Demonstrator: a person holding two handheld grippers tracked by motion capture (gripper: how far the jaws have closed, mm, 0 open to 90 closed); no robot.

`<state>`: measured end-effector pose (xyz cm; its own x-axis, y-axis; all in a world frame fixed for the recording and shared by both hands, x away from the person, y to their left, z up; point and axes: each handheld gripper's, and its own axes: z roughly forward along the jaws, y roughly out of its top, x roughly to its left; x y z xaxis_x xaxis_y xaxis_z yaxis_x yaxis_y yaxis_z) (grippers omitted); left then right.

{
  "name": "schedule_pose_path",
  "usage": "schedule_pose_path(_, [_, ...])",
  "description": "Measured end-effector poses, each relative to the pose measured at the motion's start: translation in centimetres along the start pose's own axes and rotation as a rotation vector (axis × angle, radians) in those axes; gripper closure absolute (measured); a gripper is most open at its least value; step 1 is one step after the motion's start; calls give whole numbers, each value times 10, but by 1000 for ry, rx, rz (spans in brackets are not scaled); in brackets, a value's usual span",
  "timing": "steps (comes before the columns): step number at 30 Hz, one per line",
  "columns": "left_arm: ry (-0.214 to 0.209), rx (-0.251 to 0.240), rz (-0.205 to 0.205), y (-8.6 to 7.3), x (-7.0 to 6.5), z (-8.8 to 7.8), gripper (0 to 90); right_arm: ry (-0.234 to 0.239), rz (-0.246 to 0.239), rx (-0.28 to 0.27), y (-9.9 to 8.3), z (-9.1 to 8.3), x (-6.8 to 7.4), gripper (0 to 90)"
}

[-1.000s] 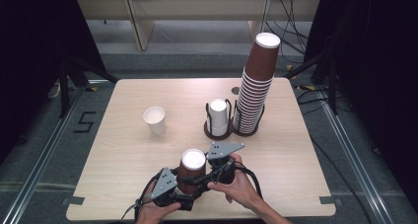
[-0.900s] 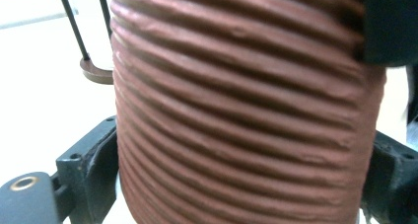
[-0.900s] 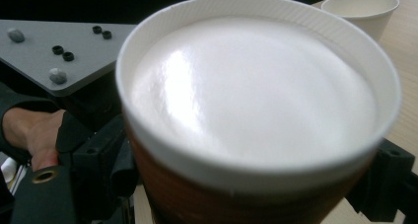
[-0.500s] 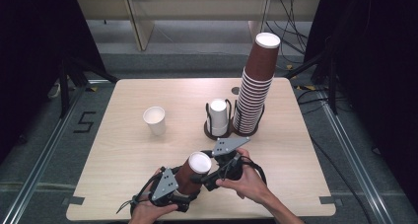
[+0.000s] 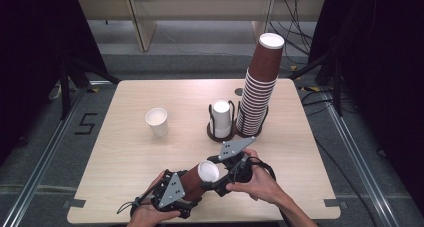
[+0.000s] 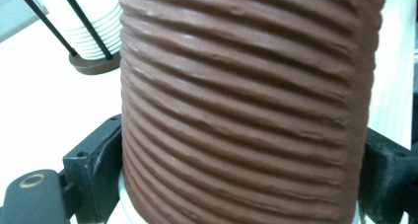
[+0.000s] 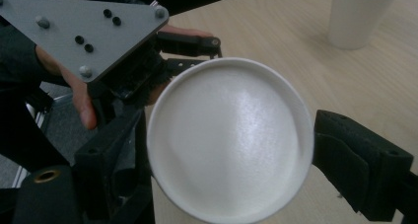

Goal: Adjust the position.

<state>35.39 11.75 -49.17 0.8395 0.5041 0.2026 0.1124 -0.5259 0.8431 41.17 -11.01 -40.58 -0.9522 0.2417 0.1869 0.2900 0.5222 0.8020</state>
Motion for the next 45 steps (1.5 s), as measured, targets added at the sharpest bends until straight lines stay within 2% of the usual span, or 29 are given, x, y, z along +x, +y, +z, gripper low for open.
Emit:
schedule_pose_path(3, [-18,33,43,0,-1,1,109,3,-9,20,-1,5,2,161])
schedule_pose_path(6, [-23,20,31,1,-3,2,108,23,-7,41,-2,8,2,192])
schedule_pose_path(9, [-18,24,36,1,-3,1,108,20,3,52,-3,9,2,213])
schedule_pose_path(12, [-18,2,24,0,-2,2,88,21,3,56,-3,8,0,222])
schedule_pose_path(13, [-23,-24,1,-1,-2,3,69,23,4,41,-3,8,0,226])
schedule_pose_path(14, [-27,-37,-2,-2,-1,3,54,25,26,37,-2,6,0,228])
schedule_pose_path(15, [-27,-37,-2,-2,-1,3,48,25,26,37,-2,6,0,228])
schedule_pose_path(16, [-4,-84,-30,-5,1,2,39,23,20,10,-1,3,-3,231])
schedule_pose_path(19, [-3,-169,-108,-8,5,1,40,14,41,-23,0,-3,-7,232])
schedule_pose_path(21, [4,-214,-148,-10,8,0,43,20,73,-57,-1,-7,-9,233])
schedule_pose_path(22, [4,-214,-148,-10,8,0,55,20,73,-57,-1,-7,-9,233])
schedule_pose_path(23, [6,-249,-163,-11,10,-1,74,15,81,-81,-1,-11,-13,234])
schedule_pose_path(24, [11,-262,-173,-11,10,-2,79,22,99,-94,-1,-13,-14,234])
schedule_pose_path(25, [11,-262,-173,-11,10,-2,73,22,99,-94,-1,-13,-14,234])
schedule_pose_path(26, [15,-288,-177,-11,10,-3,69,33,121,-118,-2,-16,-17,235])
schedule_pose_path(28, [16,-291,-166,-11,11,-4,69,40,123,-127,-2,-17,-18,235])
schedule_pose_path(29, [17,-313,-173,-10,10,-2,68,46,136,-135,-3,-18,-19,235])
schedule_pose_path(30, [29,-293,-178,-10,10,-3,69,45,135,-136,-3,-18,-20,235])
schedule_pose_path(31, [36,-296,-189,-10,10,-3,69,49,136,-138,-3,-18,-20,236])
schedule_pose_path(34, [59,-303,-178,-10,10,-1,44,56,143,-133,-4,-17,-21,238])
schedule_pose_path(36, [70,-284,-181,-10,10,-2,21,62,150,-135,-4,-16,-22,238])
schedule_pose_path(37, [67,-303,-175,-10,11,-1,24,64,151,-132,-5,-16,-22,239])
schedule_pose_path(41, [89,-309,-154,-10,11,-1,0,78,158,-132,-5,-17,-24,240])
schedule_pose_path(45, [100,-290,-131,-11,11,-1,0,80,170,-121,-7,-16,-25,240])
